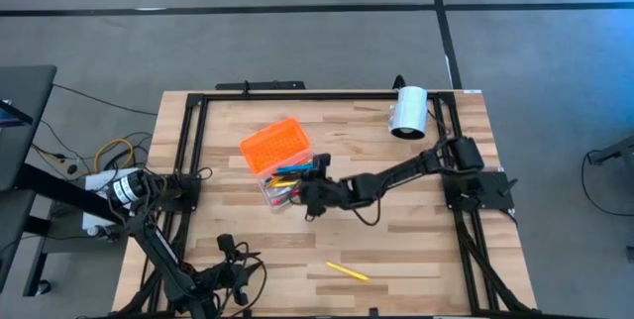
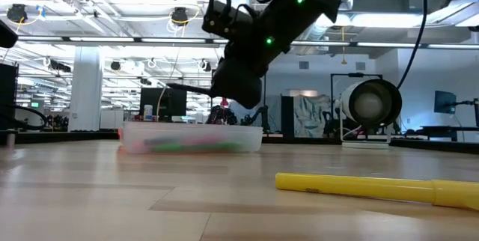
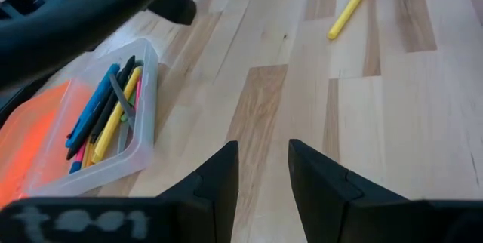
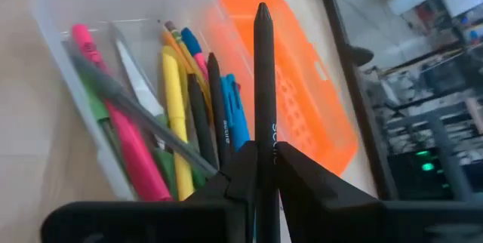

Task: Pick & place school supplies into a supply box
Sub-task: Put the black pen into the supply box, then put the yellow pen into the supply box

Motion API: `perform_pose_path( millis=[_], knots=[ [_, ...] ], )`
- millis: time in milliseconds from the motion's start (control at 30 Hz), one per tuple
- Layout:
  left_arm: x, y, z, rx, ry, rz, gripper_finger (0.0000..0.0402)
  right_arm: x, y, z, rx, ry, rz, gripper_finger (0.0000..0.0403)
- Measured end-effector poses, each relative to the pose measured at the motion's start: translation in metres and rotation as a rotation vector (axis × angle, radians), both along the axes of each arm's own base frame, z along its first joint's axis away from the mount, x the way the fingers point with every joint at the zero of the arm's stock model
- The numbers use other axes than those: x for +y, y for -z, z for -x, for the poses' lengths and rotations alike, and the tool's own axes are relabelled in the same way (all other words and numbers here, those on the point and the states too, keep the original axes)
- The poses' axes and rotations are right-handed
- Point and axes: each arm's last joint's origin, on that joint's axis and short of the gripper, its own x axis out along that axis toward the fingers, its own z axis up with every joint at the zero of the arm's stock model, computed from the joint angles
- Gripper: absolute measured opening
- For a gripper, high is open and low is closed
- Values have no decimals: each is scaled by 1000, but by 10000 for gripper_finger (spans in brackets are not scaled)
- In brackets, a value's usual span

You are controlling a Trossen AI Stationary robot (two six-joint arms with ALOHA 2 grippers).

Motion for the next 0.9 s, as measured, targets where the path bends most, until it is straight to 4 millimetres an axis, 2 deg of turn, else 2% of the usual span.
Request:
perform_pose_path(
  millis=[200,367,667,800,900],
  knots=[
    [0,0,0,-1,0,1,109,-15,1,-3,3,-24,-81,44],
    [0,0,0,0,0,2,109,-16,2,-4,5,-38,-106,46],
    [0,0,0,-1,0,2,109,-16,2,-3,-12,-17,-131,94],
    [0,0,0,0,0,1,109,-8,1,-2,-14,-16,-110,110],
    [0,0,0,4,3,-6,109,6,1,0,-5,-38,-62,112]
  ],
)
